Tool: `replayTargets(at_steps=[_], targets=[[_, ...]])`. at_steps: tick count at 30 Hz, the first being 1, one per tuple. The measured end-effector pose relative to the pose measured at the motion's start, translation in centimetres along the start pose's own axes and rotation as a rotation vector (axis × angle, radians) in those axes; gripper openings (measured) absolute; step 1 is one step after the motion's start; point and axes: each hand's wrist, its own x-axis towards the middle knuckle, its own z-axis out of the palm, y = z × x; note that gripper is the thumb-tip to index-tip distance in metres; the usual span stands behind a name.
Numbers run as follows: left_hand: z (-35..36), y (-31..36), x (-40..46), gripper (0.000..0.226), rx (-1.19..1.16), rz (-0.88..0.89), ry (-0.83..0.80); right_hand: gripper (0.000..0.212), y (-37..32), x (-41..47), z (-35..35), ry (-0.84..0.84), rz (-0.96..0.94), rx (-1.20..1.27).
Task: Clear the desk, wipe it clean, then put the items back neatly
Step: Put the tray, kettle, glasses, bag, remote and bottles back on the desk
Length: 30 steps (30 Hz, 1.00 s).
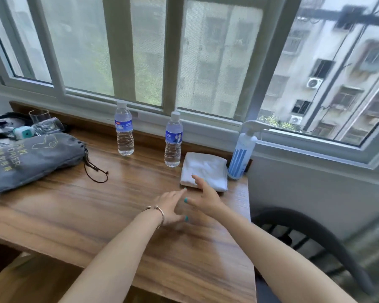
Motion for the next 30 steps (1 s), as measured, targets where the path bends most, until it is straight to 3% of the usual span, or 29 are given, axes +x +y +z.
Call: replayTargets(at_steps=[7,12,16,23,30], targets=[[2.4,11.6,2.7,0.087,0.051,0.207,0.007,0.078,7.1,-3.5,-9.6,0.136,0.031,0.058],[5.7,18.8,6.4,0.096,0.05,0.242,-0.014,0.074,13.8,-6.0,-16.4,0.127,0.052,-0.034],[8.9,24.4,9.4,0.091,0.113,0.254,-0.038,0.072,19.4,-7.7,-20.6,0.112,0.104,-0.058],[17.1,30.6,13.2,0.089,0.067,0.1,-0.077,0.067,30.2,-9.5,-24.3,0.077,0.18,-0.083],[25.6,31.9,16.9,0.093,-0.213,-0.141,-0.084,0.072,40.9,-9.5,-24.7,0.057,0.29,-0.046]])
